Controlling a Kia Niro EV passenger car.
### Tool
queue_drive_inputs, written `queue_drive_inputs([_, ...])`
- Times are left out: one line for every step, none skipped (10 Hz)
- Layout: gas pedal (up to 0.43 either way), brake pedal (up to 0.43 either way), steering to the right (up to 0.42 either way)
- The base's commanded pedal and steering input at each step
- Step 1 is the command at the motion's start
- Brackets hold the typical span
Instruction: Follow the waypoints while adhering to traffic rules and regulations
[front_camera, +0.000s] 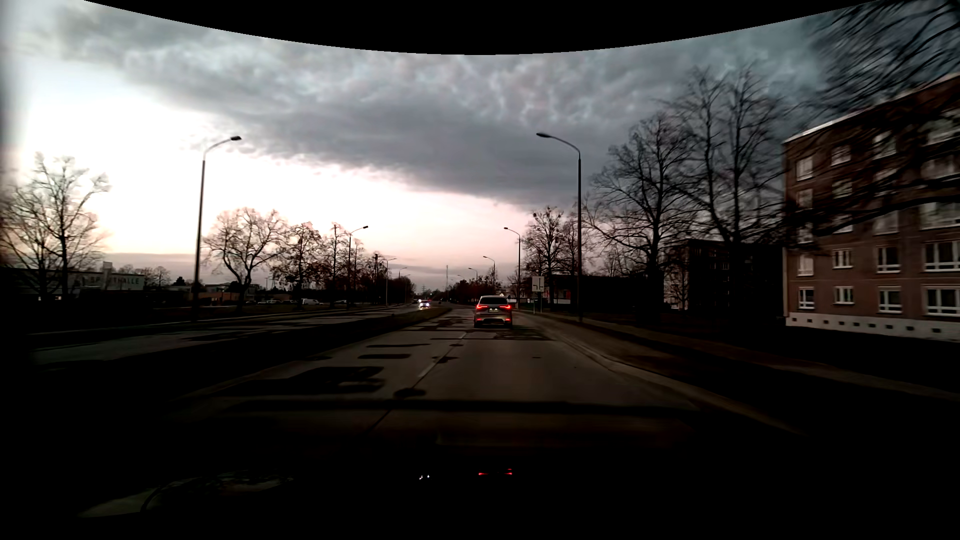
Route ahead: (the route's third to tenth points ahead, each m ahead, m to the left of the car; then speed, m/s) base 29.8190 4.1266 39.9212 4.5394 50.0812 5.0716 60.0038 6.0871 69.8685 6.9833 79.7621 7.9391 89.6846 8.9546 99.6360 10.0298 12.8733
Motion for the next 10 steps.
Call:
queue_drive_inputs([0.079, 0.000, -0.004])
queue_drive_inputs([0.079, 0.000, -0.002])
queue_drive_inputs([0.079, 0.000, -0.002])
queue_drive_inputs([0.079, 0.000, -0.002])
queue_drive_inputs([0.079, 0.000, -0.002])
queue_drive_inputs([0.079, 0.000, -0.002])
queue_drive_inputs([0.087, 0.000, -0.002])
queue_drive_inputs([0.087, 0.000, -0.003])
queue_drive_inputs([0.087, 0.000, -0.004])
queue_drive_inputs([0.098, 0.000, -0.004])
